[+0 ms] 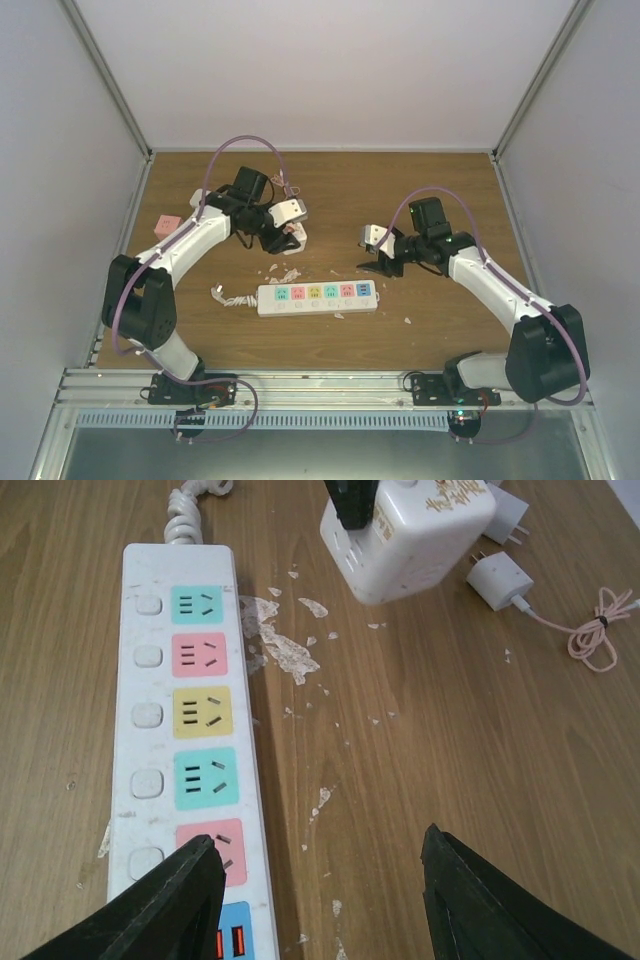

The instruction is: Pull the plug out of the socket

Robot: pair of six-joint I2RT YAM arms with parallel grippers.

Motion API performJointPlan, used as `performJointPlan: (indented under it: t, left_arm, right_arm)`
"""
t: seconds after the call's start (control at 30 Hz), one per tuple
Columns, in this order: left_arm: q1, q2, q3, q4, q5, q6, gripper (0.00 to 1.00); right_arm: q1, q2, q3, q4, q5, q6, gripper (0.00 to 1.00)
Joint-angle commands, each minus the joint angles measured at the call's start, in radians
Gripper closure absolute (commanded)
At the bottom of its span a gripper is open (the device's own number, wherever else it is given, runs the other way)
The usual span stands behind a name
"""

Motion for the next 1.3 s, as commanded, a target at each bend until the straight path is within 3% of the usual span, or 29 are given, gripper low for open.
performJointPlan:
  t: [0.0, 0.3, 0.6, 1.0, 1.27]
  left_arm:
    - [0.013, -0.021, 0.061, -0.139, -0.137, 0.065, 0.84]
    - [0.042, 0.074, 0.157, -0.342, -0.386, 0.146, 0.84]
    - [0.042, 0.138, 0.167, -0.342, -0.807, 0.370, 0.81]
    - [0.039, 0.298, 0.166, -0.263, -1.060, 0.609, 0.75]
    - [0.008, 0.356, 0.158, -0.212, -1.127, 0.673, 0.69]
  right_arm:
    - [0.002, -0.018, -0.029, 0.057, -0.018, 0.043, 0.44]
    - [0.012, -0.010, -0.046, 0.070, -0.001, 0.032, 0.44]
    - [0.020, -0.002, -0.050, 0.068, 0.009, 0.021, 0.44]
    - [0.023, 0.000, -0.063, 0.066, 0.028, 0.020, 0.44]
    - [0.026, 0.012, -0.061, 0.061, 0.025, 0.016, 0.43]
